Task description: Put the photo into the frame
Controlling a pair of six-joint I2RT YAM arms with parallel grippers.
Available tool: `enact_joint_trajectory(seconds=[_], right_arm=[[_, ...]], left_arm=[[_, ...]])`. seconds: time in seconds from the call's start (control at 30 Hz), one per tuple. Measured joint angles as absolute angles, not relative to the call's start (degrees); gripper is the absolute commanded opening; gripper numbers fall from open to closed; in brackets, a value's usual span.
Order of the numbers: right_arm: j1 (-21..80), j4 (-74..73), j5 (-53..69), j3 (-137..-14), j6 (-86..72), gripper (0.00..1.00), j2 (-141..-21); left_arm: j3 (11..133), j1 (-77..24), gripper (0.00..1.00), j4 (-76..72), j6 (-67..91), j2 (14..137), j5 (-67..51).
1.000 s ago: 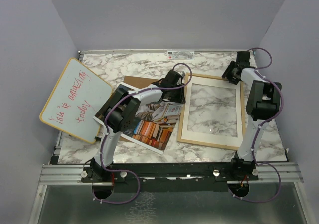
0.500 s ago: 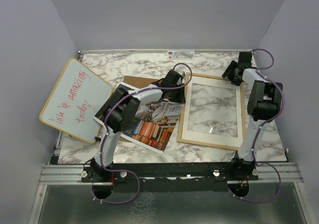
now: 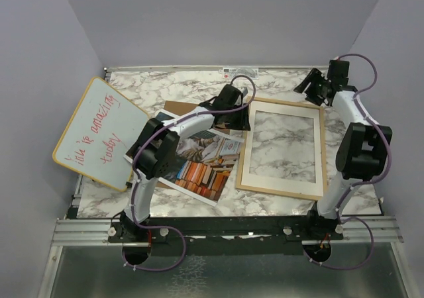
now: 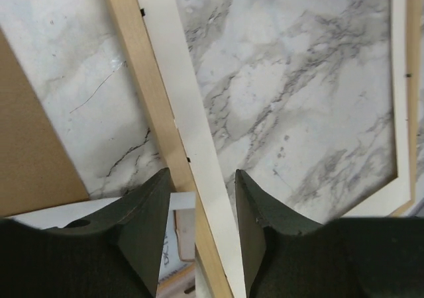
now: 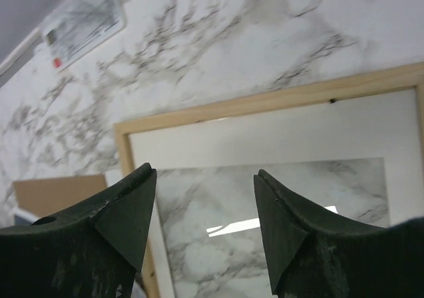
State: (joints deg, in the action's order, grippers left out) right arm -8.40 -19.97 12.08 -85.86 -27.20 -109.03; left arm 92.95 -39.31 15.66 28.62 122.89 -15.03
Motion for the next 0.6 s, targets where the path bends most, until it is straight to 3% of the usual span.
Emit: enact_joint_trajectory(seconds=[0.17, 0.3, 0.6], right_arm=[[-2.61, -19.51, 18.35, -79.64, -28.14, 0.65, -100.66], [4.99, -19.84, 22.74, -77.47, -27.57, 0.66, -99.74], [21.91, -24.60, 24.51, -87.24, -21.91, 0.67, -112.33]], left_arm=[[93.06, -38.81, 0.47, 17.72, 28.16, 116.18, -13.69], [89.30, -38.24, 0.41, 20.01, 28.62, 108.14, -7.70], [66.43, -32.71, 0.35, 26.11, 31.92, 91.55, 3.84]])
